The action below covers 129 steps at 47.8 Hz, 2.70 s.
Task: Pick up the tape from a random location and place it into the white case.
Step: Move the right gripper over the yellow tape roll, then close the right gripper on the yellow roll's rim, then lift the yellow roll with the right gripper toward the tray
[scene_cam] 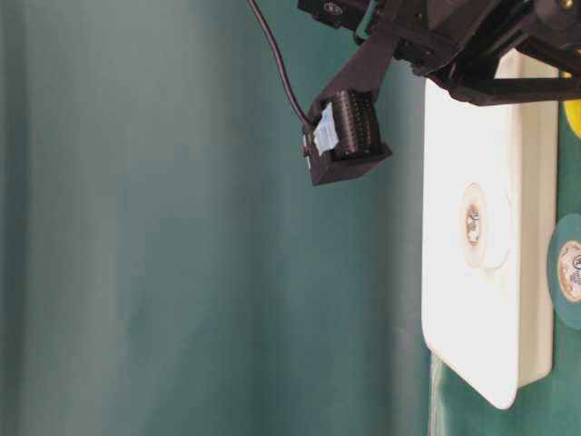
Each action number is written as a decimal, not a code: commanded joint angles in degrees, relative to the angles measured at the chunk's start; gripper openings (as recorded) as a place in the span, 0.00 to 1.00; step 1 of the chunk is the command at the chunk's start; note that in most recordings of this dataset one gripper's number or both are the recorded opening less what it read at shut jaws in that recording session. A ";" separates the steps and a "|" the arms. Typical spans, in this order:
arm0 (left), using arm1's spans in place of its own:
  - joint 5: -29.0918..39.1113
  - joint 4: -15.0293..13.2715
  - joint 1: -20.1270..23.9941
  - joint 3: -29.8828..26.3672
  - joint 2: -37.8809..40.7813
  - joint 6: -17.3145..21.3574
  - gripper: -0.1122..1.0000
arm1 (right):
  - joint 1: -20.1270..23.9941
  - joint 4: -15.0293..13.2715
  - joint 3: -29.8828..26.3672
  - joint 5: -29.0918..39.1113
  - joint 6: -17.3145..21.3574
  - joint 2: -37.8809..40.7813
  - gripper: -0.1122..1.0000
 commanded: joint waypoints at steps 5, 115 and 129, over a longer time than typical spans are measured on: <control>-0.26 0.00 -0.09 -0.62 0.53 0.00 0.98 | 0.00 -0.09 -0.44 -1.32 0.09 -0.53 0.89; 0.35 0.00 -0.09 -0.53 0.44 0.00 0.98 | 0.53 -0.09 -23.47 40.43 0.18 -20.92 0.38; 0.44 -0.09 -0.09 -0.62 0.44 0.00 0.98 | 0.62 -0.18 -23.38 40.43 0.18 -20.92 0.38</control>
